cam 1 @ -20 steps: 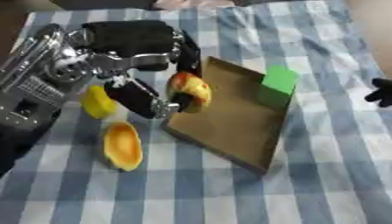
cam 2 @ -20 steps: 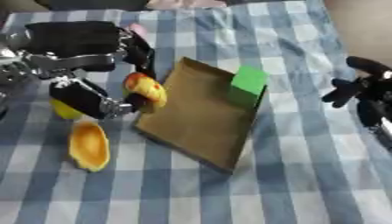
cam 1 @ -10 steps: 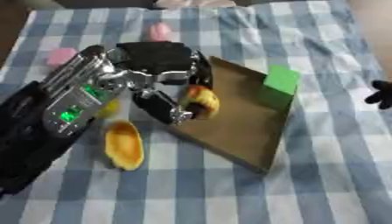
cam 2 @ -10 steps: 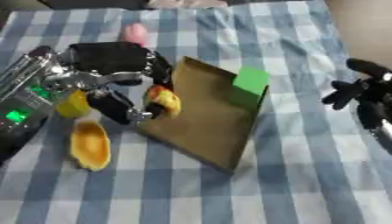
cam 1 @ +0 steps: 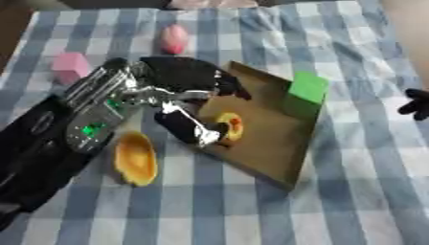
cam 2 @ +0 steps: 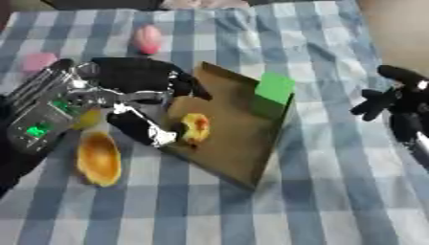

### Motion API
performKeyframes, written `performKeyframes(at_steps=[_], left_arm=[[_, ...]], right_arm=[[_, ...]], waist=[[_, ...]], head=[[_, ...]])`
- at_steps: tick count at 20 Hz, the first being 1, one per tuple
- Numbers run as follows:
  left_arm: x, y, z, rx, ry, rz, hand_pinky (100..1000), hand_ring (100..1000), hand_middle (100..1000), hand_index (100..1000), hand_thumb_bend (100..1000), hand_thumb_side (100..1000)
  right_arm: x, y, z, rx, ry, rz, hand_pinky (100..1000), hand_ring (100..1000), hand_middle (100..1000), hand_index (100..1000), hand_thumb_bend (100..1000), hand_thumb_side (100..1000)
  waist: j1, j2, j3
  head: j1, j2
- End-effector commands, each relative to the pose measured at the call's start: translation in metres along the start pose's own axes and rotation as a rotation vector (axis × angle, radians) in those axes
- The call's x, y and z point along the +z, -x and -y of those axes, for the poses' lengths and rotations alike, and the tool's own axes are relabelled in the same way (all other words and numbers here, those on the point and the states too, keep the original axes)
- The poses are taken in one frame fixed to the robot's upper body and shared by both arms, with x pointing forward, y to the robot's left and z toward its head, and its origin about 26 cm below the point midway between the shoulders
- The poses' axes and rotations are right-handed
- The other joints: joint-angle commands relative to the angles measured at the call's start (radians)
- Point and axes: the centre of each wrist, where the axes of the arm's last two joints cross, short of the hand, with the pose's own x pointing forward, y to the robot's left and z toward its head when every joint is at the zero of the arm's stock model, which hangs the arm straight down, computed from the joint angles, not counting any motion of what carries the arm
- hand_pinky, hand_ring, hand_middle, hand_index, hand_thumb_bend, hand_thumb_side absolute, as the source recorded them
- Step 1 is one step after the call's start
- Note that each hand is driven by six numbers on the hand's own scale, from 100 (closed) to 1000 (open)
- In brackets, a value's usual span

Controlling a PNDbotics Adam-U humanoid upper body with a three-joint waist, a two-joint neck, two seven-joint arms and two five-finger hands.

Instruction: Pick up objects on the table and place them in the box.

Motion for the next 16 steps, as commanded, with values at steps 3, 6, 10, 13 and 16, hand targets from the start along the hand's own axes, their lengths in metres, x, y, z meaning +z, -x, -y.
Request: performKeyframes(at_steps=[3, 6, 10, 13, 16], left_arm=[[0.058, -0.002, -0.027, -0.071, -0.093, -0.048, 873, 833, 775, 897, 149, 192], [0.093, -0.008, -0.026, -0.074, -0.037, -0.066, 874, 836, 774, 895, 175, 195], [0.124, -0.004, -0.015, -0.03, 0.085, -0.067, 894, 857, 793, 918, 211, 341], [0.144, 0.003, -0.008, -0.039, 0.152, -0.066, 907, 875, 805, 923, 372, 502], [0.158, 0.007, 0.002, -0.083, 0.232, -0.083, 914, 888, 816, 926, 515, 538]], right_arm=[[0.001, -0.006, 0.004, 0.028, -0.007, 0.0, 981, 722, 557, 971, 100, 477], [0.001, -0.006, 0.005, 0.03, -0.007, -0.005, 981, 722, 557, 971, 100, 480], [0.001, -0.006, 0.005, 0.031, -0.007, -0.005, 981, 722, 558, 971, 100, 476], [0.001, -0.006, 0.005, 0.032, -0.004, -0.006, 981, 722, 558, 971, 100, 477], [0.001, -0.006, 0.005, 0.032, -0.002, -0.005, 982, 722, 558, 971, 100, 479]], waist=[[0.007, -0.019, 0.007], [0.014, -0.016, 0.012], [0.016, -0.016, 0.013], [0.014, -0.016, 0.014], [0.014, -0.014, 0.014]], head=[[-0.007, 0.006], [-0.013, 0.004], [-0.013, 0.002], [-0.014, 0.002], [-0.012, 0.001]])
